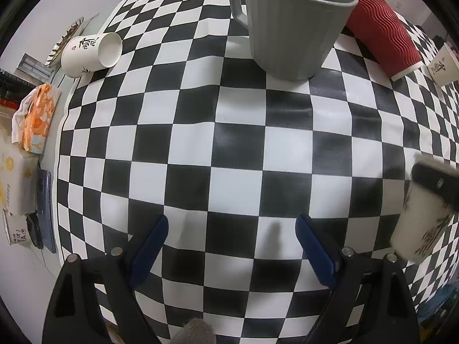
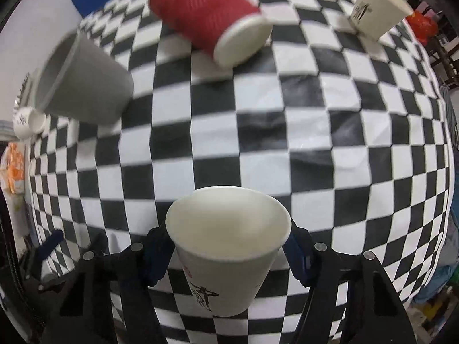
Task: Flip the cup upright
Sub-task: 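Lower the cup upright onto the tablecloth with the right gripper and open it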
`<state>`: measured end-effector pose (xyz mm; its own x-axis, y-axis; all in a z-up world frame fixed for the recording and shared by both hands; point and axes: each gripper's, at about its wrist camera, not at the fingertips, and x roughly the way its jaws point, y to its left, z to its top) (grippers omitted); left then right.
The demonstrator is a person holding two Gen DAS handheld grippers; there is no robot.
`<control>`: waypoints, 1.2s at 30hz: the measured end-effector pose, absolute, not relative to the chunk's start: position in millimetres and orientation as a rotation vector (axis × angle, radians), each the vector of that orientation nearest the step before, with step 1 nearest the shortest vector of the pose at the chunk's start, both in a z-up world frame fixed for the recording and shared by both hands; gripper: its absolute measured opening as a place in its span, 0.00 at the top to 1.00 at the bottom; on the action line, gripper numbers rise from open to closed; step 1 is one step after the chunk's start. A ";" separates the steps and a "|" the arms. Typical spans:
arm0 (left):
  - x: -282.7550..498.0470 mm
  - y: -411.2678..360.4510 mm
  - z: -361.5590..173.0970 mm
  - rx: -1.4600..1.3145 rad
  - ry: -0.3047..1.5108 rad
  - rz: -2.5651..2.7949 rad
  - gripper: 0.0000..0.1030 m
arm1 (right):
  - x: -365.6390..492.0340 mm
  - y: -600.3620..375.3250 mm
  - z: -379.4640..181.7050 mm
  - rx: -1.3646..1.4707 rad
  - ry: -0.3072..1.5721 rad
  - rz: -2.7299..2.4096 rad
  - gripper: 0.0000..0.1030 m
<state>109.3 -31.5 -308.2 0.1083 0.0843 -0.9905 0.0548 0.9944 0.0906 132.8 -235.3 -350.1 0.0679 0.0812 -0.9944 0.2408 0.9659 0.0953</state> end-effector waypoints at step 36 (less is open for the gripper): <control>92.5 -28.8 -289.1 0.136 1.349 -0.003 0.12 | 74.0 -237.6 -334.2 0.155 1.077 -0.286 0.19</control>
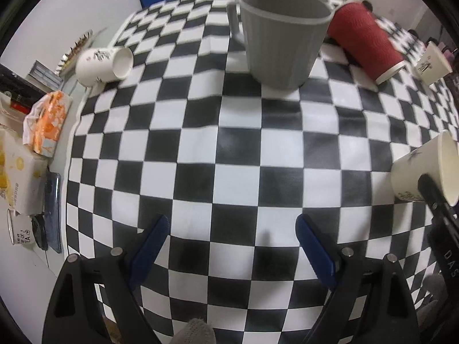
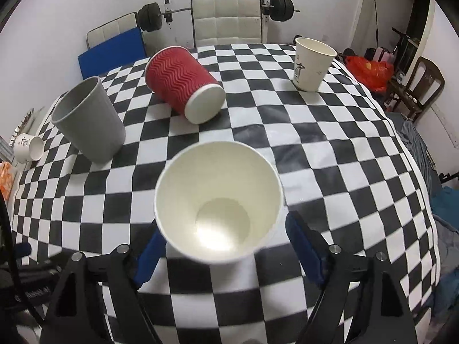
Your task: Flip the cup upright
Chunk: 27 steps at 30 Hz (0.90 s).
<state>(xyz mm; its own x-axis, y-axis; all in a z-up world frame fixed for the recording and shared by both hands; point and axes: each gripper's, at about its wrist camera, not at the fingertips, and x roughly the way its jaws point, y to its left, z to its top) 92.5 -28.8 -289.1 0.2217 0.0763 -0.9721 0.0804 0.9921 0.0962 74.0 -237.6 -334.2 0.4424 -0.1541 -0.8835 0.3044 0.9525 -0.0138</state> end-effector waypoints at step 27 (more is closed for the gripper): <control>-43.1 -72.9 -47.1 0.070 0.955 -0.132 0.09 | -69.6 -269.1 -83.7 0.109 1.096 -0.381 0.16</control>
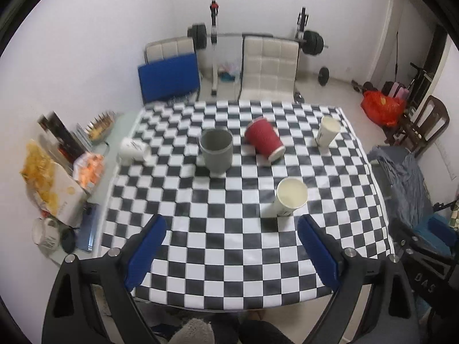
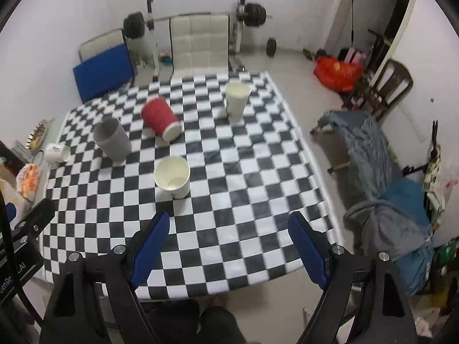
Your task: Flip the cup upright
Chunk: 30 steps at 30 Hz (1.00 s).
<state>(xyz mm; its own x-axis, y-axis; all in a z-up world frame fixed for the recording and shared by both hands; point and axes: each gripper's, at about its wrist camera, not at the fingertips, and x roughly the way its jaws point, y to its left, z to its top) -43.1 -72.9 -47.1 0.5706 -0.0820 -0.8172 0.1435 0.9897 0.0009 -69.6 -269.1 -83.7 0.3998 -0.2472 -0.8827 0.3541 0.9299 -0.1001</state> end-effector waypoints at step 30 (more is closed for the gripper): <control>-105.0 -59.2 34.2 0.013 0.868 -0.094 0.09 | -136.8 -248.8 49.8 0.049 0.929 -0.314 0.15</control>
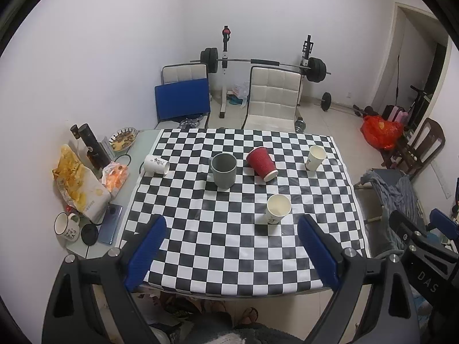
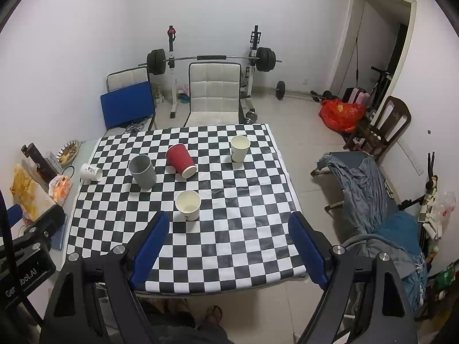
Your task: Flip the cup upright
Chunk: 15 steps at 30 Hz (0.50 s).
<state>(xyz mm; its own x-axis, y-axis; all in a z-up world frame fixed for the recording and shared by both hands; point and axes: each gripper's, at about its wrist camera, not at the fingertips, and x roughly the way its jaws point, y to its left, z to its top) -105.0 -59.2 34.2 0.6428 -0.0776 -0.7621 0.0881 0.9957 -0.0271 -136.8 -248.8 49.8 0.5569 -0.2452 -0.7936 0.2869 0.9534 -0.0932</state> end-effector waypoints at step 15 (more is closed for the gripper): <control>-103.9 -55.6 29.5 0.009 0.889 -0.080 0.09 | -134.6 -248.1 55.2 0.041 0.925 -0.302 0.13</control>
<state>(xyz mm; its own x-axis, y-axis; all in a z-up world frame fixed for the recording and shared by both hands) -103.9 -55.6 29.5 0.6271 -0.0656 -0.7762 0.0735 0.9970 -0.0249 -134.6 -248.1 55.2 0.5627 -0.2393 -0.7912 0.2744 0.9570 -0.0943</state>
